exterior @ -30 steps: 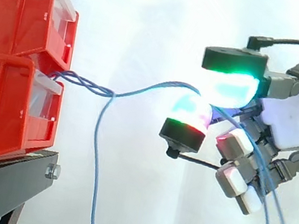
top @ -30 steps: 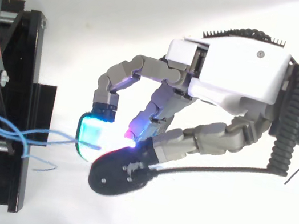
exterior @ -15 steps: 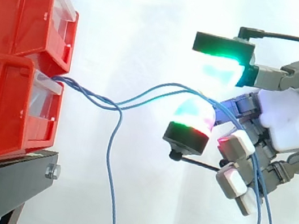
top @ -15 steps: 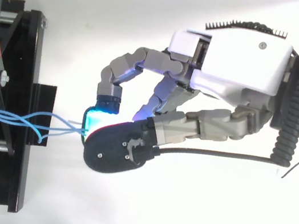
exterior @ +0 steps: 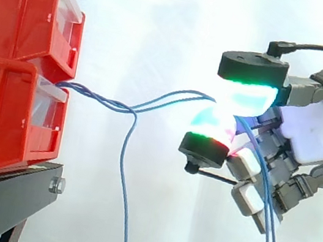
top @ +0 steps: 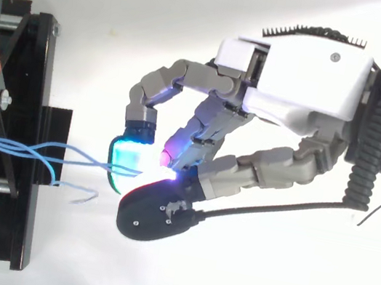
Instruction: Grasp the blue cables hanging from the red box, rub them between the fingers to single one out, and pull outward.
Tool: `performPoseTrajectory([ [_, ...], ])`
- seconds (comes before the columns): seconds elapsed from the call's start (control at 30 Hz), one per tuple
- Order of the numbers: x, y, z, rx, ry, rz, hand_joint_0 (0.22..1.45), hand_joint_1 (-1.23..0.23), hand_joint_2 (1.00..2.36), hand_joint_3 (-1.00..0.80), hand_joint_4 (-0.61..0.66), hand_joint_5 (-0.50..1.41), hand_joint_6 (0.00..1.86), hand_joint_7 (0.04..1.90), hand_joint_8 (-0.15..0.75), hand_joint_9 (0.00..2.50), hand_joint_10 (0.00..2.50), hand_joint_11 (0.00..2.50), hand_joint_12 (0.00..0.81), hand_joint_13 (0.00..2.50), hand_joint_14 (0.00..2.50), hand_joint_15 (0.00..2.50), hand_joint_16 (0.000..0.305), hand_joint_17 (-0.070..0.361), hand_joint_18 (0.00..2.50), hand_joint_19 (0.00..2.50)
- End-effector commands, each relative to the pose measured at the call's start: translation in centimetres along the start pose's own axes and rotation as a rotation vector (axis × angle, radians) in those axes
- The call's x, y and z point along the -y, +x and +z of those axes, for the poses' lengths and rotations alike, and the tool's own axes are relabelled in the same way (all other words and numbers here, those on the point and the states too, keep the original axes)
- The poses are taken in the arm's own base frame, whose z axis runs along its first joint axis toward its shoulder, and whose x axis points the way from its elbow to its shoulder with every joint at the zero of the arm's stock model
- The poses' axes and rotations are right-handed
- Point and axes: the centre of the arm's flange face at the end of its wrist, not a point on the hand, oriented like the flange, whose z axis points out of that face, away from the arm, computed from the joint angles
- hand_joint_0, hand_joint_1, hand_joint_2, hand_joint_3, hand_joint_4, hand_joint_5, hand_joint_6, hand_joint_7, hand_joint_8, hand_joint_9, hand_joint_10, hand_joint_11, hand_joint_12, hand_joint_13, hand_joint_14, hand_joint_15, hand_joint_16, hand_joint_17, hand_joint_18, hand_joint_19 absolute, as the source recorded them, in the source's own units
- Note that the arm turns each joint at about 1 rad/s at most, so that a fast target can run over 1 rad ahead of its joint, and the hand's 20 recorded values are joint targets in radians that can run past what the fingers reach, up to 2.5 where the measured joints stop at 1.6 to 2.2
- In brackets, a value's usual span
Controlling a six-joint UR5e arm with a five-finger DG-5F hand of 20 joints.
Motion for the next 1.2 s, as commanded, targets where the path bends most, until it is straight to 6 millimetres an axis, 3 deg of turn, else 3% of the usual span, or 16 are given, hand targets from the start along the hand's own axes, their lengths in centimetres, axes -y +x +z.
performPoseTrajectory([
  [0.0,0.1,-0.1,0.0,0.001,0.002,0.0,0.69,-0.92,1.02,-0.26,-0.02,-0.19,0.92,1.01,0.234,0.92,0.02,0.66,0.341,0.87,0.02,0.62,0.046,0.104,0.75,0.56],
  [0.07,0.1,-0.1,0.0,0.001,0.004,-0.001,0.69,-0.94,1.01,-0.37,0.03,-0.2,0.92,0.95,0.227,0.89,0.02,0.66,0.337,0.85,0.02,0.62,0.046,0.104,0.74,0.55],
  [0.1,0.1,-0.2,0.0,0.002,0.002,0.0,0.64,-0.89,1.0,-0.5,0.04,-0.2,0.91,0.94,0.226,0.88,0.02,0.64,0.334,0.85,0.03,0.62,0.046,0.104,0.74,0.57],
  [0.2,0.1,-0.3,0.0,0.004,0.004,0.0,0.5,-0.7,1.0,-0.5,0.1,-0.21,0.91,0.9,0.266,0.91,0.02,0.65,0.371,0.9,0.03,0.63,0.053,0.12,0.77,0.61],
  [0.43,0.1,-1.1,0.0,0.012,0.004,0.004,0.52,-0.46,1.0,-0.5,0.11,-0.19,0.89,0.93,0.288,1.01,0.02,0.66,0.381,0.94,0.02,0.63,0.053,0.12,0.78,0.63],
  [0.67,0.1,-1.2,0.0,0.003,0.007,0.006,0.6,-0.62,1.01,-0.33,0.09,-0.19,0.89,0.95,0.276,1.0,0.02,0.67,0.363,0.93,0.03,0.64,0.051,0.114,0.77,0.64],
  [0.87,0.2,-1.2,0.1,0.002,0.007,0.002,0.61,-0.7,1.01,-0.36,0.1,-0.2,0.9,0.92,0.268,0.96,0.02,0.66,0.36,0.92,0.03,0.64,0.05,0.113,0.77,0.63],
  [0.97,0.3,-0.9,0.1,-0.001,0.008,0.0,0.57,-0.63,1.0,-0.47,0.11,-0.2,0.9,0.9,0.269,0.97,0.02,0.67,0.36,0.92,0.03,0.64,0.051,0.114,0.78,0.63],
  [1.17,0.4,-0.5,0.0,-0.005,0.012,0.0,0.52,-0.52,1.0,-0.5,0.12,-0.2,0.89,0.89,0.281,0.98,0.02,0.65,0.375,0.93,0.02,0.64,0.053,0.119,0.79,0.62],
])
